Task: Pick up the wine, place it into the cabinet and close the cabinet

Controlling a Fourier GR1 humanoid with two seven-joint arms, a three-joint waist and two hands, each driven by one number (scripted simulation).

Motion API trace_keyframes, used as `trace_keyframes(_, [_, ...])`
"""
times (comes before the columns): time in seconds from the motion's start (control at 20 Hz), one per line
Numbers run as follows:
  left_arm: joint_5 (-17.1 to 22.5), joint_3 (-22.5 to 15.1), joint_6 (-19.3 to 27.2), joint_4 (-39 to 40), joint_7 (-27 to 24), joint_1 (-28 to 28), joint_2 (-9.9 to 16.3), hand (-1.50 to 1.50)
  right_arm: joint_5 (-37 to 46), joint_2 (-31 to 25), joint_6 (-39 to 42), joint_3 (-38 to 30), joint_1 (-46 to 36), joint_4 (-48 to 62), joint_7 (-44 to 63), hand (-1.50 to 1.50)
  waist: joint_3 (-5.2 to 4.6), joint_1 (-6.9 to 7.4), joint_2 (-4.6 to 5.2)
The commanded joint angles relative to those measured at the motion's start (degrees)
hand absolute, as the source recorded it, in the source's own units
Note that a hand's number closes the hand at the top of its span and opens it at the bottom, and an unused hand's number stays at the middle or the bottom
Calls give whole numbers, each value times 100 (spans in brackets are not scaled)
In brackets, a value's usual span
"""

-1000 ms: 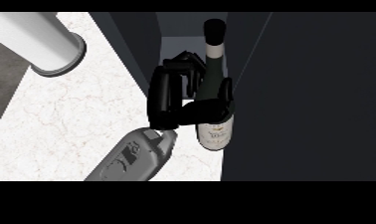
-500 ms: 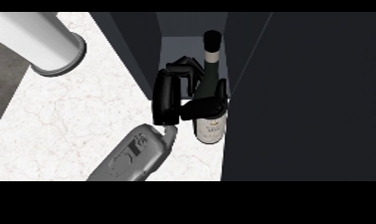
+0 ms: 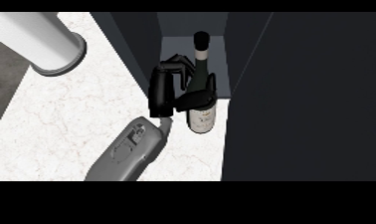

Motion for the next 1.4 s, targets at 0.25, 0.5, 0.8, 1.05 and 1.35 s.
trace_keyframes(0.25, [181, 792, -466, 654, -352, -343, 19, 150, -299, 64, -200, 93, 129, -852, 491, -150, -2, 12, -2])
trace_keyframes(0.5, [395, 939, -889, 870, -184, -513, 192, 150, -653, -14, -137, -203, 139, -821, 413, -150, -1, 1, -2])
trace_keyframes(0.8, [519, 1199, -948, 1620, -196, -1079, -6, 150, -604, -37, 34, -189, 168, -499, 176, -150, 1, -2, 6])
trace_keyframes(1.05, [609, 1289, -912, 2440, -384, -1588, -7, 150, -321, 113, -84, 83, 134, -397, 126, -150, -1, -34, 16])
trace_keyframes(1.35, [743, 1453, -793, 3045, -470, -2168, -9, 150, -478, 81, -155, 115, -8, -719, 507, -150, -3, -103, 19])
